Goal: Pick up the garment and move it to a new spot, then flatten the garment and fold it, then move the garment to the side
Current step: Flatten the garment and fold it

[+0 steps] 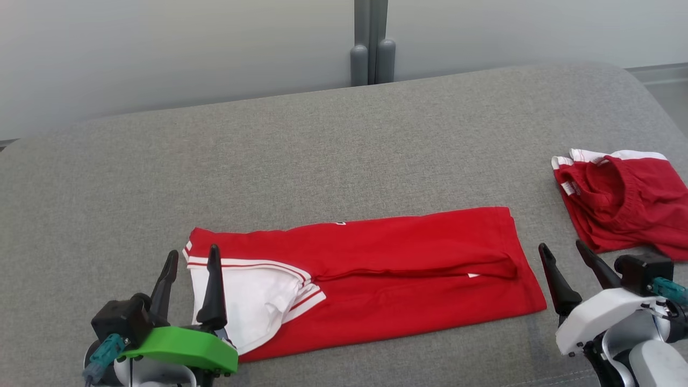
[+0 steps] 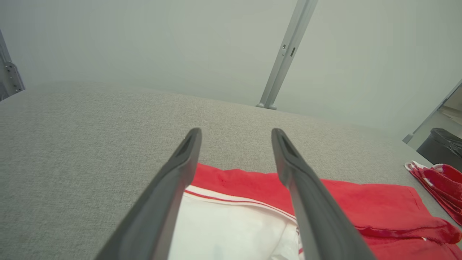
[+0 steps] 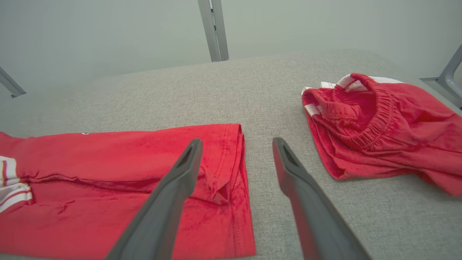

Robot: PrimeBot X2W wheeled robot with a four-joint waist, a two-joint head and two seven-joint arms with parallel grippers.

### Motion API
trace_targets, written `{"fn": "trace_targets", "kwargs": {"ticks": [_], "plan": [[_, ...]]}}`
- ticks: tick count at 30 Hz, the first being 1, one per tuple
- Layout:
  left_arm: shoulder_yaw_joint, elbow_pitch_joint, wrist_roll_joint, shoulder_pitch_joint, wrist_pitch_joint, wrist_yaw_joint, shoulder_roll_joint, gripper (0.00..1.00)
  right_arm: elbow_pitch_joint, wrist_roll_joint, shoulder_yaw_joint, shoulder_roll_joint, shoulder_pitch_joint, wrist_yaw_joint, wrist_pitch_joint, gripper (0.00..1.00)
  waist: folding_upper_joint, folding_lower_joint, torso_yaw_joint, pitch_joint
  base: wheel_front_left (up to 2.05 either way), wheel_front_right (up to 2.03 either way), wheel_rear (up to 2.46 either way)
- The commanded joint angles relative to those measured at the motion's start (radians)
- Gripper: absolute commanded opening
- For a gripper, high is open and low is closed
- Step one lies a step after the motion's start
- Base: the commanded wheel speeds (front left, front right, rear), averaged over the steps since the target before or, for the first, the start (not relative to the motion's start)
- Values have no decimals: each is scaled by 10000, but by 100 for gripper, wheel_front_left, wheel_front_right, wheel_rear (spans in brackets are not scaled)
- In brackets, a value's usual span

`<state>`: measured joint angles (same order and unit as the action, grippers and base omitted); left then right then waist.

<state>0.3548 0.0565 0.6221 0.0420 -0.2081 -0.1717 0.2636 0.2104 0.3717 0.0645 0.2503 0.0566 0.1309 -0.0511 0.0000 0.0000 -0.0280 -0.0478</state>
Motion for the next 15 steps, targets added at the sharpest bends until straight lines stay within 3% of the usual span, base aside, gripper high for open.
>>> {"fn": "trace_targets", "kwargs": {"ticks": [1,15], "plan": [[-19,63,-101,182,-71,-24,-66,100,111,-58,-56,54,245,-3,164,100,0,0,34,9,0,0,0],[151,482,-181,420,-272,94,-251,100,3461,76,370,66,2070,-3,1125,100,0,0,867,-165,0,0,0]]}}
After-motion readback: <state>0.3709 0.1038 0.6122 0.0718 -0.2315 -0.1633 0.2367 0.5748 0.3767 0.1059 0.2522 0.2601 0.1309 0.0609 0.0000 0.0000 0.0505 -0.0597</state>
